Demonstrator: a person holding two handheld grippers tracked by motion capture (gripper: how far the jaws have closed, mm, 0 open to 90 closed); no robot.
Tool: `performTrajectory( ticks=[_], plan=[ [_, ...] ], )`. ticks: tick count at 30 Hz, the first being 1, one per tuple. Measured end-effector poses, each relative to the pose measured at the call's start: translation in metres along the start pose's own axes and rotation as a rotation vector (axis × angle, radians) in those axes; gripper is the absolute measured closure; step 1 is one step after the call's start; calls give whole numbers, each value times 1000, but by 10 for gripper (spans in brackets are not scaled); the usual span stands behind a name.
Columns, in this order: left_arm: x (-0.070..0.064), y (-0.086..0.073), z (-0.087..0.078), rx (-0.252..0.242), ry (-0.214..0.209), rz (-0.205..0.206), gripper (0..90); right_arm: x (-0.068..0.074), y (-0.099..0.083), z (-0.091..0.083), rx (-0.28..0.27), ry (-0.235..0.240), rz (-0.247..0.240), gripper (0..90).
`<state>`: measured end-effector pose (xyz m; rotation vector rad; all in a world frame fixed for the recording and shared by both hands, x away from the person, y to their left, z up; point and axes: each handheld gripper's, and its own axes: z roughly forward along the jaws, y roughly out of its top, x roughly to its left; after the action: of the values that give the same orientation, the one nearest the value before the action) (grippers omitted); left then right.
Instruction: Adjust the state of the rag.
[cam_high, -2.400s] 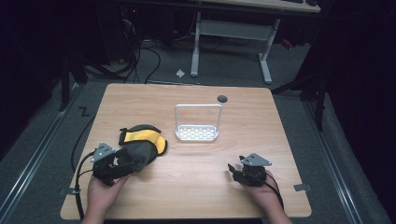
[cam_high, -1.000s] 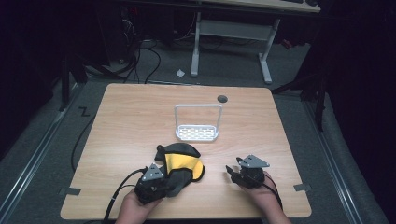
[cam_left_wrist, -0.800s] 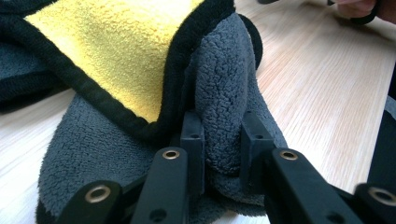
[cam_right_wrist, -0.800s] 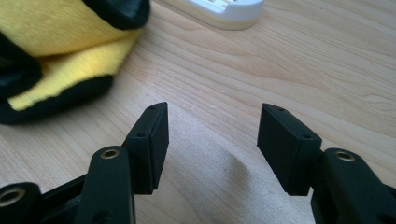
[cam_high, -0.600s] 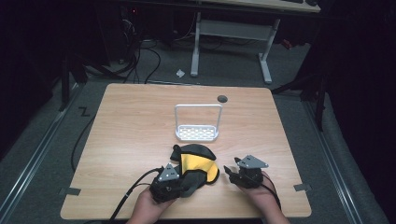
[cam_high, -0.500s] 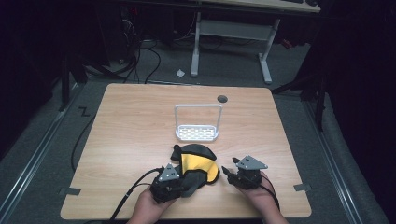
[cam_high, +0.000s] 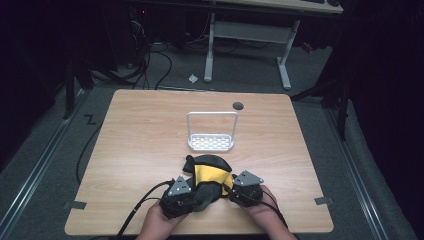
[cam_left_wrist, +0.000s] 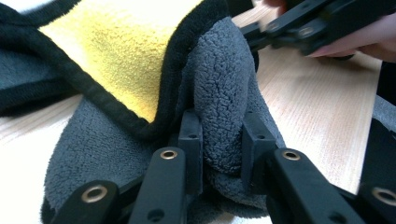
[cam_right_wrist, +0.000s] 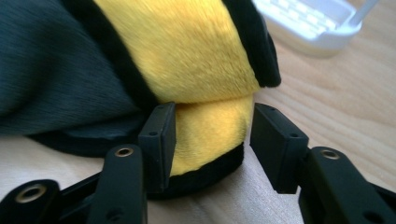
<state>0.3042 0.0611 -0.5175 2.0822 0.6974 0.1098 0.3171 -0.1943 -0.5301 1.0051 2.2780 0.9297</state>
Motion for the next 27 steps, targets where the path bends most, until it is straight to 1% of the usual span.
performTrajectory(
  ticks=[1, 2, 4, 5, 6, 9, 10, 11, 12, 16, 18, 19, 20, 22, 23, 25, 27],
  plan=[
    [0, 0, -1, -2, 1, 3, 745, 0, -1, 2, 3, 7, -1, 594],
    [0, 1, -3, -6, 3, 3, 747, -1, -1, 2, 5, 20, 10, 644],
    [2, 2, -7, -15, 8, 2, 749, -1, 0, 0, 13, 3, 5, 799],
    [4, 2, -11, -22, 13, 1, 749, -1, 0, -2, 11, 1, -4, 820],
    [6, 3, -15, -29, 23, 0, 750, -2, 0, -3, 7, -3, -9, 826],
    [15, 2, -29, -59, 57, -12, 750, -7, 0, -9, -7, -18, 3, 836],
    [15, 2, -29, -59, 57, -12, 750, -9, -1, -11, -14, -27, 3, 837],
    [20, 2, -36, -70, 70, -22, 750, -9, -1, -11, -14, -27, 3, 837],
    [28, 1, -44, -88, 88, -42, 750, -14, -2, -15, -24, -40, 19, 838],
    [45, -3, -58, -114, 129, -74, 750, -23, -4, -18, -25, -58, 42, 838],
    [52, -5, -63, -125, 137, -95, 750, -28, -6, -20, -28, -60, 54, 838],
    [52, -5, -63, -125, 137, -95, 749, -30, -6, -21, -31, -57, 61, 837],
    [58, -7, -66, -135, 133, -113, 748, -31, -7, -22, -35, -53, 64, 837],
    [61, -8, -65, -126, 130, -115, 741, -31, -6, -22, -36, -52, 59, 837],
    [62, -9, -64, -123, 138, -113, 732, -30, -6, -22, -35, -58, 51, 837],
    [65, -11, -62, -124, 151, -130, 706, -30, -6, -22, -34, -64, 43, 837],
    [69, -13, -61, -116, 175, -140, 679, -31, -7, -22, -33, -66, 49, 836]
  ],
)
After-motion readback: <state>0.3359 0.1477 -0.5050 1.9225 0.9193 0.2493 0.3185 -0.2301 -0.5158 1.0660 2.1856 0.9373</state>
